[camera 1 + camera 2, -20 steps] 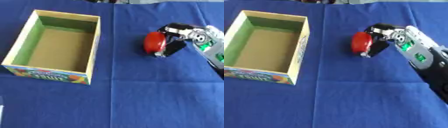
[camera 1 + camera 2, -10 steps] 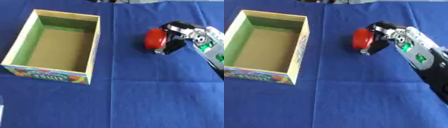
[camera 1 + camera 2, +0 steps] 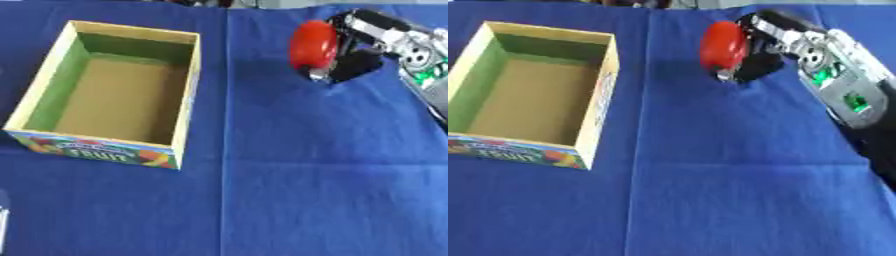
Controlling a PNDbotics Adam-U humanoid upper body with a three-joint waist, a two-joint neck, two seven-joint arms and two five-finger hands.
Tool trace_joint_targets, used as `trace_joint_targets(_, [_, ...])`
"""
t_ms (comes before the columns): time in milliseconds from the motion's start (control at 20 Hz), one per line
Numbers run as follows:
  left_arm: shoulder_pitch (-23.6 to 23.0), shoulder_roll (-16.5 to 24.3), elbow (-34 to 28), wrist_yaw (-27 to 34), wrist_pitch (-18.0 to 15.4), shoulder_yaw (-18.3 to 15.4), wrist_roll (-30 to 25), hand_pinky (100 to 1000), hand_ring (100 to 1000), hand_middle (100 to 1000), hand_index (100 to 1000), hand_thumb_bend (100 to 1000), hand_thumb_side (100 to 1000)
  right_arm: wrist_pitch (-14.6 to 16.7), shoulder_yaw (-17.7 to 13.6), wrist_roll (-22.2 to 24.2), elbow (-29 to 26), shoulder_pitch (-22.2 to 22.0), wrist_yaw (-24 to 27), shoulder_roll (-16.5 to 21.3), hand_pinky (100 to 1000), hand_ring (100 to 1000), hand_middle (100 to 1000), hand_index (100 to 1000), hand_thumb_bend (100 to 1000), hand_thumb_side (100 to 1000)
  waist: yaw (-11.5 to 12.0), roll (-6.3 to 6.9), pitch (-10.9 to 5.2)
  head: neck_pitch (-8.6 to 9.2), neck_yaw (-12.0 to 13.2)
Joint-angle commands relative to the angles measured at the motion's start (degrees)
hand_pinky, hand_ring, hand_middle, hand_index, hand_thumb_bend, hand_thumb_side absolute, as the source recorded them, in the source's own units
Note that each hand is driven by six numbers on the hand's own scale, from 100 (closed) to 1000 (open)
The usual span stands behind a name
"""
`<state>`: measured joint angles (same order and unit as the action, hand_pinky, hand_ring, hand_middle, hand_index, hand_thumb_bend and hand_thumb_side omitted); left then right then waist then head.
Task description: Pick up objects on the table and place them in the box.
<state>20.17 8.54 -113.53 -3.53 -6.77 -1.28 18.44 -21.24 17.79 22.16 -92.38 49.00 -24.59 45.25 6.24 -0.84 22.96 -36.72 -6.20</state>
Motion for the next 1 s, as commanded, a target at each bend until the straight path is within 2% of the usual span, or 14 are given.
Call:
trace_joint_targets(50, [0.18,0.92,-1.06,-0.24,0.16,-0.07,0.0,600,848,795,751,100,1000,-0.74,-1.43,-0.19,-4.22,2.08,1.01,2.6,565,545,393,544,100,432,-0.11,-0.16,-1.73,-0.44,-0.05])
trace_joint_targets(250, [0.0,1.16,-1.06,-0.27,0.23,0.06,-0.14,601,848,794,752,100,1000,-0.95,-0.96,1.02,-7.5,6.02,0.8,1.77,569,542,387,538,100,445,0.07,-0.47,-2.34,-0.83,-0.41])
trace_joint_targets(300, [-0.03,1.22,-1.06,-0.29,0.24,0.08,-0.18,601,848,795,752,100,1000,-1.12,-0.64,1.57,-7.83,7.24,0.6,1.25,570,541,387,538,100,497,0.12,-0.55,-2.46,-0.88,-0.48])
trace_joint_targets(350, [-0.06,1.28,-1.06,-0.33,0.27,0.1,-0.21,601,848,794,752,100,1000,-1.26,-0.32,2.1,-7.96,8.45,0.36,0.59,570,541,386,538,100,447,0.2,-0.63,-2.57,-0.95,-0.59])
trace_joint_targets(450, [-0.1,1.34,-1.06,-0.32,0.28,0.16,-0.27,601,848,794,752,100,1000,-1.51,0.23,3.03,-7.63,10.77,-0.17,-0.95,567,538,385,537,100,445,0.5,-0.76,-2.75,-1.02,-0.9])
trace_joint_targets(700, [0.08,1.41,-1.06,-0.26,0.18,0.28,-0.35,601,848,794,752,100,1000,-1.74,1.27,4.24,-4.03,16.58,-1.45,-6.11,560,533,383,536,100,433,1.43,-0.97,-2.91,-0.96,-1.86])
trace_joint_targets(1000, [0.63,1.19,-1.06,0.0,0.08,0.52,-0.42,601,848,794,752,100,1000,-1.05,2.55,5.13,2.29,22.17,-3.16,-13.56,553,528,381,537,100,420,3.49,-1.29,-2.22,-0.42,-3.77])
